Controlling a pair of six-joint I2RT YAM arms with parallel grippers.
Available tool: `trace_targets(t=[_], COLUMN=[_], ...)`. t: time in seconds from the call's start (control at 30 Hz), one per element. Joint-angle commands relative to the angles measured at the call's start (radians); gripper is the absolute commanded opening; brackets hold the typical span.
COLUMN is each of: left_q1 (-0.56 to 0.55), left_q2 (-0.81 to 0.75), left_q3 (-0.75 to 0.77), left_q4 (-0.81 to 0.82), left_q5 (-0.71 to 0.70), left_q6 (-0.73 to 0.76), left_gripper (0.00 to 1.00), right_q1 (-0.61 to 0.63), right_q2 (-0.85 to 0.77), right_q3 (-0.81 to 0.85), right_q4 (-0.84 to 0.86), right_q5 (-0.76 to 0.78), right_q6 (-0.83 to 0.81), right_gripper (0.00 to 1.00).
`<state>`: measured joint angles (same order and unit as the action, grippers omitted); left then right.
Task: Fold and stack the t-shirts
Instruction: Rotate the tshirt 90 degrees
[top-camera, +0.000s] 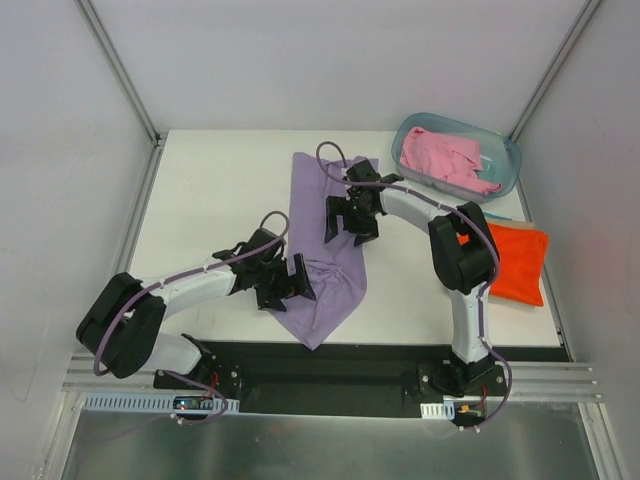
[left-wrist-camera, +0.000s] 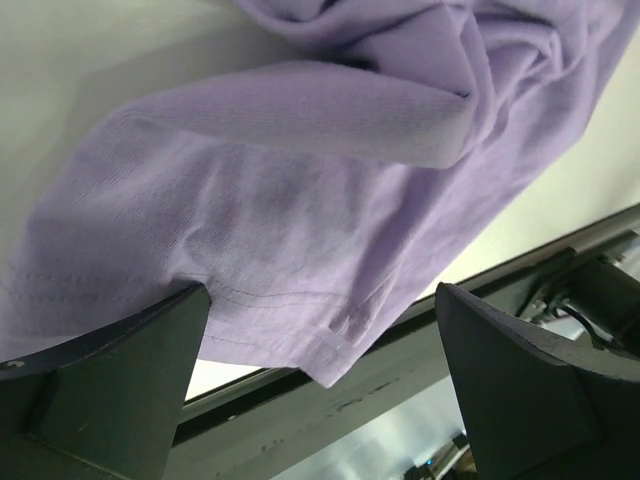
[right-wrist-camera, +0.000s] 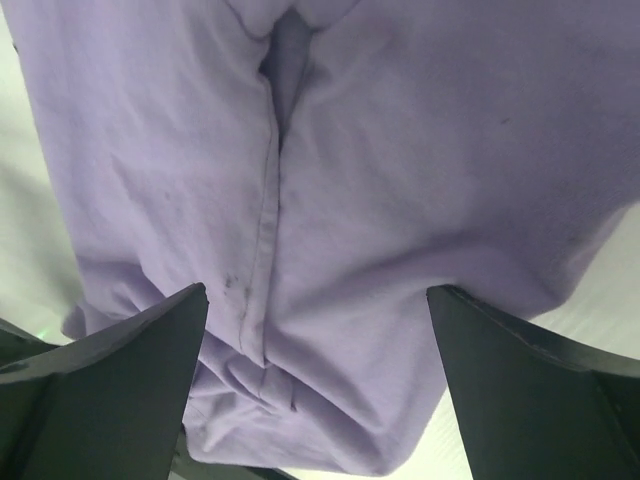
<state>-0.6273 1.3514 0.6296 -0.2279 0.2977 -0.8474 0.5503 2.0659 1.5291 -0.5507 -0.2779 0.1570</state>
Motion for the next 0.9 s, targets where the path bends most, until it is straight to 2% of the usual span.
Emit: trace_targets(t=[0.0, 0.13, 0.3, 0.5, 0.6, 0.73, 0.87], left_q1=[-0.005, -0.044, -0.155, -0.264, -0.287, -0.298, -0.296], left_q2=[0.098, 0.143, 0.178, 0.224, 0.215, 0.125, 0.02], left_q3=[-0.051, -0.044, 0.016, 0.087, 0.09, 0.071, 0.068], left_q4=[0.067, 0.079, 0.093, 0.102, 0.101, 0.087, 0.01], left_q5=[0.044, 0.052, 0.061, 0.072, 0.064, 0.035, -0.034], left_q6=[0.011, 0.002, -0.021, -0.036, -0.048, -0.051, -0.039], left_gripper=[0.99, 0.99, 0.99, 0.99, 0.99, 0.99, 0.99], right_q1=[-0.052, -0.102, -0.127, -0.145, -0.154, -0.156, -0.151], right_q2=[0.08, 0.21, 0.345, 0.372, 0.301, 0.192, 0.004], right_q3=[0.107, 0.256, 0.515, 0.678, 0.645, 0.588, 0.424], right_q4=[-0.035, -0.087, -0.158, -0.16, -0.12, -0.101, -0.065], right_q5=[0.032, 0.026, -0.023, -0.023, -0.015, -0.02, -0.008], right_q6=[-0.014, -0.033, -0.043, -0.033, -0.031, -0.066, -0.082], right_gripper=[0.97, 0.97, 0.97, 0.97, 0.97, 0.97, 0.97])
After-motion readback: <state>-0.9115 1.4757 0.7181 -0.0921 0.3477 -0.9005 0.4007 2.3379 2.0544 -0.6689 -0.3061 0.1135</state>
